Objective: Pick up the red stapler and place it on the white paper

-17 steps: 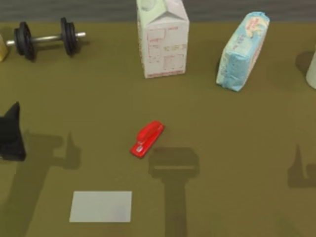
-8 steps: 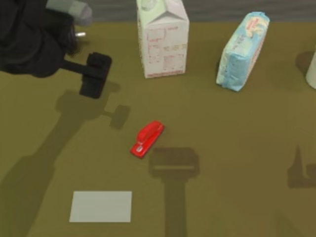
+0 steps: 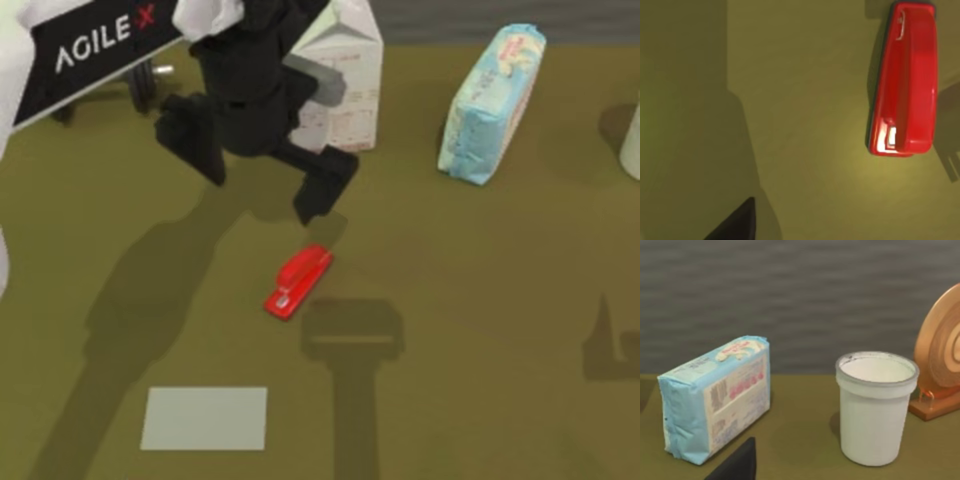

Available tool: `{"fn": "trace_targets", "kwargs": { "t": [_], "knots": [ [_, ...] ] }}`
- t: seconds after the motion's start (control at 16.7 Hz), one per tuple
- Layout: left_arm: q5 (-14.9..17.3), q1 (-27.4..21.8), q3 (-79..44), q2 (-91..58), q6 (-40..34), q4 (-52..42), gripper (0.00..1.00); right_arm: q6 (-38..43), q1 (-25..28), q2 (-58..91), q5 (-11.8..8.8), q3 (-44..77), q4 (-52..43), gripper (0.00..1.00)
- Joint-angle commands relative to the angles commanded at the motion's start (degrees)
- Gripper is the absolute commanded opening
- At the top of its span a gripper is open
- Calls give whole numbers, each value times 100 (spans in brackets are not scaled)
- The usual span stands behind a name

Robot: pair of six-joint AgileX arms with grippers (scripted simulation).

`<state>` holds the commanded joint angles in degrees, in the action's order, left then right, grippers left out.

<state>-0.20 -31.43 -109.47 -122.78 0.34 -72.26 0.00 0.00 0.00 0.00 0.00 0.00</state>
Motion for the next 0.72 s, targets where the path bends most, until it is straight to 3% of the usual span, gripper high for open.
{"fn": "trace_targets", "kwargs": {
  "t": [0.24,0.72],
  "knots": [
    [2,-214,-805,-767,-3,-446,100,0,0,0,0,0,0,100],
    [2,-209,-767,-838,7,-377,100,0,0,0,0,0,0,100]
  ]
}}
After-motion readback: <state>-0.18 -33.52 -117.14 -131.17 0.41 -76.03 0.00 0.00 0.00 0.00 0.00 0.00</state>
